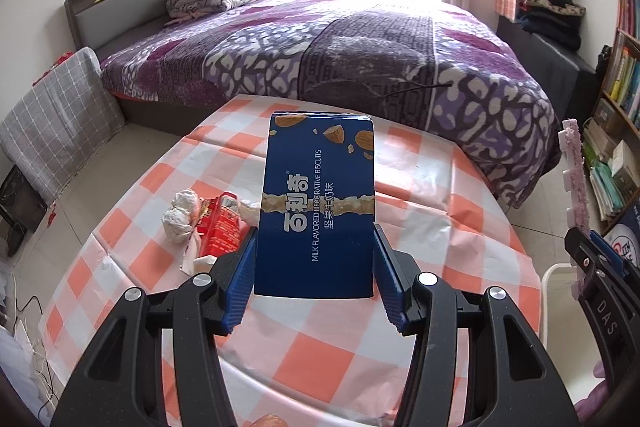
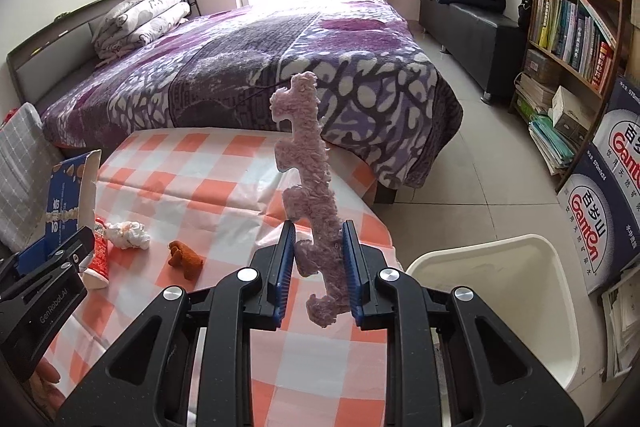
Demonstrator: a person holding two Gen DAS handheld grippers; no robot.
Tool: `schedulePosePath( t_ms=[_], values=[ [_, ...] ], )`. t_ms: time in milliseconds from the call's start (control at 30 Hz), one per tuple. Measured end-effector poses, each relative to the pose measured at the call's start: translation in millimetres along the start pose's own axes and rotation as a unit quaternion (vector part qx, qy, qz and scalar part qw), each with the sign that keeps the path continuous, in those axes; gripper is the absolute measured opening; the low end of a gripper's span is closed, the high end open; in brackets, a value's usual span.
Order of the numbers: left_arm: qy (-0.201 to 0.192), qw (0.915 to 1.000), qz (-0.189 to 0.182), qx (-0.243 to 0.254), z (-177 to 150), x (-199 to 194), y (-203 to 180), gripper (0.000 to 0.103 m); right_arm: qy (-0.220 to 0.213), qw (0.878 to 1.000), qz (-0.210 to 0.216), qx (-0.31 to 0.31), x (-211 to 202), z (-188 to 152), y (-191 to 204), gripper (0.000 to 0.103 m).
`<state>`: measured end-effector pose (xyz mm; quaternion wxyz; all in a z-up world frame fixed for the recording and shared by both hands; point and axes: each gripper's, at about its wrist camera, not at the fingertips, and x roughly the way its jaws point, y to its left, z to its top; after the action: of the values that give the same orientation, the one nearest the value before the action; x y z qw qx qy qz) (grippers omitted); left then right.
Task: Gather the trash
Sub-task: 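Carry pink strip and blue box over the bin and open both tools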
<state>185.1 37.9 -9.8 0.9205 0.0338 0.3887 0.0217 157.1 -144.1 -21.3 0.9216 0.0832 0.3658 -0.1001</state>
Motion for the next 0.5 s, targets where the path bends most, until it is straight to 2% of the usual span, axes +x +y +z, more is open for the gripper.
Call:
schedulePosePath(
  t_ms=[500],
  values=[
    [-0.003, 0.9981, -0.040, 0.047, -9, -13, -66, 0.054, 0.019, 0.997, -0.052, 0.062, -11, 1, -78, 0.025]
  ],
)
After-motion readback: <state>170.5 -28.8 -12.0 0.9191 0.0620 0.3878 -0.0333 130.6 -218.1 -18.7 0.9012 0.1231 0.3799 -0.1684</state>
